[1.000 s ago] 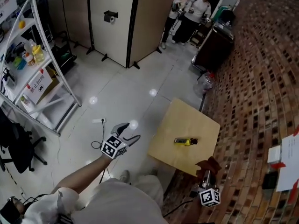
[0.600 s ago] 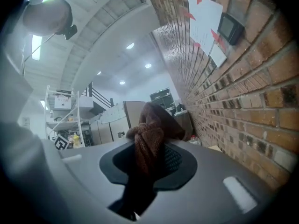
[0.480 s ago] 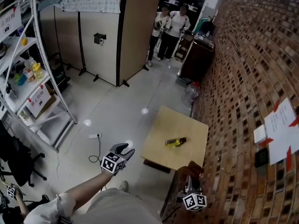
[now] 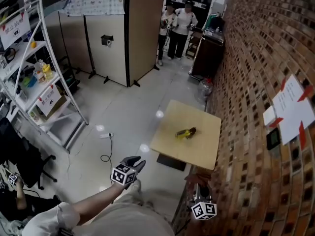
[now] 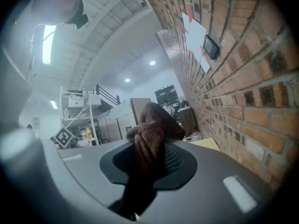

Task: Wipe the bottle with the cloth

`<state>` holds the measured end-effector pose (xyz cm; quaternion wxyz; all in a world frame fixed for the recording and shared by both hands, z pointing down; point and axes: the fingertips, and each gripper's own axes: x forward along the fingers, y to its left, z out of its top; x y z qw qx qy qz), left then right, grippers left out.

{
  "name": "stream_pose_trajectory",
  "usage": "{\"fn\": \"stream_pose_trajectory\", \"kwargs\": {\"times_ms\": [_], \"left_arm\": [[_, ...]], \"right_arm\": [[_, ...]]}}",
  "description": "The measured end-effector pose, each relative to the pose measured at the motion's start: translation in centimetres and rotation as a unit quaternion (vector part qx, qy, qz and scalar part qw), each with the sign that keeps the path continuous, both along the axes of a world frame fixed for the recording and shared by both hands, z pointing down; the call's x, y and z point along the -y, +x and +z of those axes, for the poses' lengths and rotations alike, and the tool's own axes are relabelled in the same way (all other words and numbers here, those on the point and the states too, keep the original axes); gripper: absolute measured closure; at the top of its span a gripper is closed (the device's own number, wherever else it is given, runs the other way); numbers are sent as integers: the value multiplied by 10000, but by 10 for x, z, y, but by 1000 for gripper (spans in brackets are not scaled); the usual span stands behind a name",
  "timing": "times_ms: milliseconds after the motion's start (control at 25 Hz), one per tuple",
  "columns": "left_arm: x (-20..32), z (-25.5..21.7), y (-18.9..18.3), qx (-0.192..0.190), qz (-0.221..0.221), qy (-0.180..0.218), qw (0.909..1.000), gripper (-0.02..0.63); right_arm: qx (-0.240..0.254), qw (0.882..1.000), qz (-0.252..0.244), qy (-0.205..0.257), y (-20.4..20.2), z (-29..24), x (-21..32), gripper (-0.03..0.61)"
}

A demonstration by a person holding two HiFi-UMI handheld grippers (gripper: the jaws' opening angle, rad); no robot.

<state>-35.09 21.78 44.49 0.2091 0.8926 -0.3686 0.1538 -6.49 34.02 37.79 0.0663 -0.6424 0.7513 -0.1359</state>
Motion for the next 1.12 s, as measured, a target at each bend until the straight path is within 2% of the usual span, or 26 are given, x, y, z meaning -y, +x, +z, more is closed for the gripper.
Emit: {"fn": "stream_pose_trajectory", "kwargs": {"times_ms": [320,520,880,1120], "left_arm": [[-62,8,-39,346,-402,-214,9984,471],[-73,12,-47,437,-458,-246,9977,471],[-86,17,0,434,227,-157,9987,472],[-91,24,8,367,369,-300,9982,471]], "right_arm": [[-148,9997,-191,30,-2,17,-20,500],[-110,9994,-290,155,-10,11,-34,502],[-44,9999,-75,71,-13,3,-53,502],[-95,9999,-23,-32,-18,9,-57,502]]}}
